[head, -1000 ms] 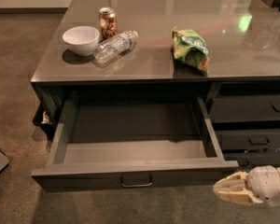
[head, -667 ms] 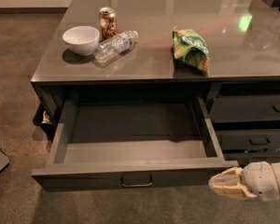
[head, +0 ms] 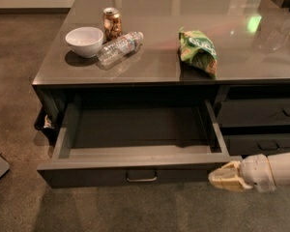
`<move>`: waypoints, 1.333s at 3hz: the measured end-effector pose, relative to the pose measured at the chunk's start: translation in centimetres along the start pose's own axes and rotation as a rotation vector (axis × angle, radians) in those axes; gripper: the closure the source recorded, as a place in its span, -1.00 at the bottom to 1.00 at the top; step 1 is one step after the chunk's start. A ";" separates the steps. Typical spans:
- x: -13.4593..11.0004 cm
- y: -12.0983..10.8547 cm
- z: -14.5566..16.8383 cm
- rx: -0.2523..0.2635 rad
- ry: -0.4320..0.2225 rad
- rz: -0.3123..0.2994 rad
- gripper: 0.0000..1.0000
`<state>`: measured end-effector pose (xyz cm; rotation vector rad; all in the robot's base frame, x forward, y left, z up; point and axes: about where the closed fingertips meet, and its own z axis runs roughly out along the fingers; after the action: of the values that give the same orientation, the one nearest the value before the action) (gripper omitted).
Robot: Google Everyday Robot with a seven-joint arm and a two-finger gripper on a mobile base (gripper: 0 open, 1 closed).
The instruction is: Close top drawer
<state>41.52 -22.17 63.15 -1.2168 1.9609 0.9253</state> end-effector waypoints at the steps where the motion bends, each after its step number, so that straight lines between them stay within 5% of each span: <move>1: -0.1 -0.1 0.1 0.001 0.001 -0.003 0.19; 3: -3.1 -4.2 2.8 0.024 -0.007 -0.054 -0.74; 4: -4.5 -6.0 3.9 0.033 -0.021 -0.081 -1.00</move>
Offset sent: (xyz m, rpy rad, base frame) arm 0.0929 0.0340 0.0013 -0.0327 -0.0867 0.0053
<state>49.25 -18.78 63.32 -1.2530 1.8888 0.8591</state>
